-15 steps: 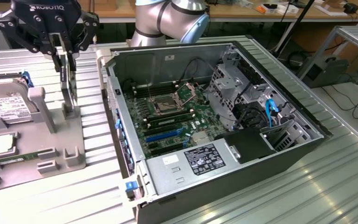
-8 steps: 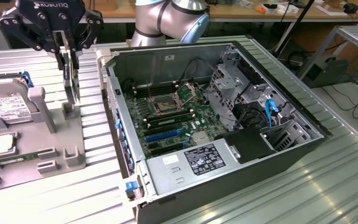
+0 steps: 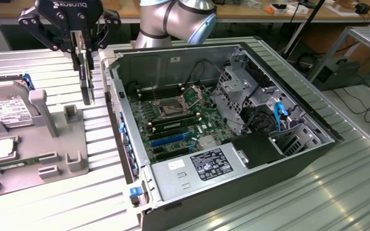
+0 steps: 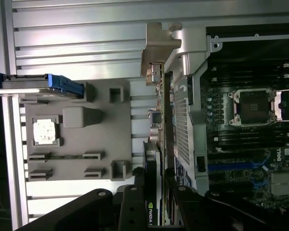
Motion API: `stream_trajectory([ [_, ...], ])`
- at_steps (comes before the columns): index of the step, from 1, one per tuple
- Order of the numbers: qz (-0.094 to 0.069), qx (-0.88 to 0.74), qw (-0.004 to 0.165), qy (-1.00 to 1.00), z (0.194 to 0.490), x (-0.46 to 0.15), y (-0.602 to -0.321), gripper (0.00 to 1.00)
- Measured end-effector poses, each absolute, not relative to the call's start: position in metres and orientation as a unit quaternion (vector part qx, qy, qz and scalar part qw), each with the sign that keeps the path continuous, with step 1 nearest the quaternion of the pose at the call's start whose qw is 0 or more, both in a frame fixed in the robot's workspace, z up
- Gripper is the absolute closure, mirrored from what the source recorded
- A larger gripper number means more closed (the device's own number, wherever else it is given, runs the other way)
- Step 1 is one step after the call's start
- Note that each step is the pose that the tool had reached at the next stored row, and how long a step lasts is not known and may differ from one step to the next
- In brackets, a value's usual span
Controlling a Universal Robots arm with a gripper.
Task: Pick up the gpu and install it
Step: 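Pick up the gpu and move the gpu toward the slot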
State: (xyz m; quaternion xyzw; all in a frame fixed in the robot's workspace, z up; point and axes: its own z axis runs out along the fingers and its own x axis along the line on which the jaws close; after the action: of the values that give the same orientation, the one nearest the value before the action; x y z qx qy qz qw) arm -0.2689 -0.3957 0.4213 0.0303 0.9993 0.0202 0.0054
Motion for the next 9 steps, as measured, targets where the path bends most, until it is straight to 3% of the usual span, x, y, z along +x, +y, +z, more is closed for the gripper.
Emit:
stream_trajectory([
  [9,0.02,0.03,0.005,0.999,0.421,-0.245,-0.397,0.73],
])
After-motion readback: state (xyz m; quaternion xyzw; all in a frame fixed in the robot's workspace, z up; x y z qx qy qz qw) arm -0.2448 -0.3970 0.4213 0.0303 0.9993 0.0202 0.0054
